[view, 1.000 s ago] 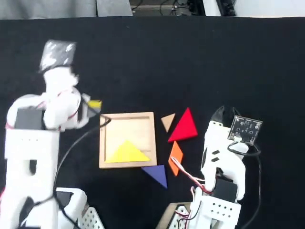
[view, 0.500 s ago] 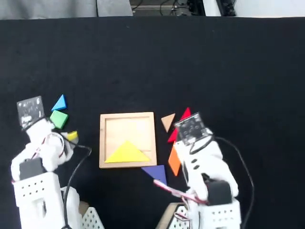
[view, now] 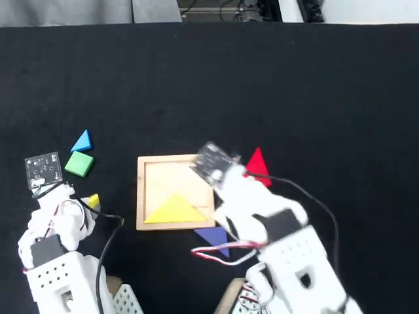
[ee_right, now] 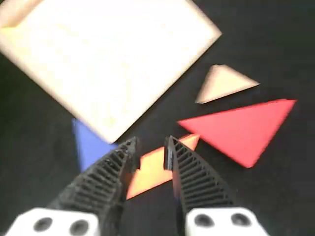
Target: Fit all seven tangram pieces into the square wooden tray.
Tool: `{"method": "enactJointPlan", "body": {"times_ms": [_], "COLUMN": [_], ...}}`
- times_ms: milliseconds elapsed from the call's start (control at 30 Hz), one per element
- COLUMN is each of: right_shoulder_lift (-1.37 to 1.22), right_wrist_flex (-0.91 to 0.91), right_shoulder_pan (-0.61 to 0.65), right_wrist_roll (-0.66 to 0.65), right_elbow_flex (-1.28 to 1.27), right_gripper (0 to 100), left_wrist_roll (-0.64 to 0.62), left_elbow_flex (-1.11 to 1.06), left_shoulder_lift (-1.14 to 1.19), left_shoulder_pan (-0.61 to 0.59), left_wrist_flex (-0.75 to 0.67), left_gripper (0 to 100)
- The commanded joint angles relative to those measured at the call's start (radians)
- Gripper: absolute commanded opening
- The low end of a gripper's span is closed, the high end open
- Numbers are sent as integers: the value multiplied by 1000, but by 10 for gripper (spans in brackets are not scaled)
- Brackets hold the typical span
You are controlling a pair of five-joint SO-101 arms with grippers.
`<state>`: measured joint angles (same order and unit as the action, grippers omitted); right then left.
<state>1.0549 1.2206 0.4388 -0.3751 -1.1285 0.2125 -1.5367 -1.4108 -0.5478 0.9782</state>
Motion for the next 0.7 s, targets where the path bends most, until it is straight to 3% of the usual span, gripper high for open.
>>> {"method": "enactJointPlan", "body": {"times_ms": [0, 167, 367, 500, 667], "right_shoulder_lift": [-329, -582, -685, -648, -553], "right_wrist_flex": [141, 146, 141, 140, 61], "right_shoulder_pan": [114, 127, 127, 137, 253], "right_wrist_roll": [40, 32, -20, -52, -61], "right_elbow_flex": [251, 288, 282, 252, 156], "right_gripper": [100, 109, 312, 298, 299], "left_wrist_roll": [6, 6, 6, 6, 6], "left_elbow_flex": [7, 7, 7, -1, -1], "left_shoulder_lift": [-14, -15, -20, -21, -21], "left_shoulder_pan": [-5, -5, -5, -5, -5], "left_wrist_flex": [-14, -14, -17, -23, -23], "left_gripper": [281, 281, 281, 281, 281]}}
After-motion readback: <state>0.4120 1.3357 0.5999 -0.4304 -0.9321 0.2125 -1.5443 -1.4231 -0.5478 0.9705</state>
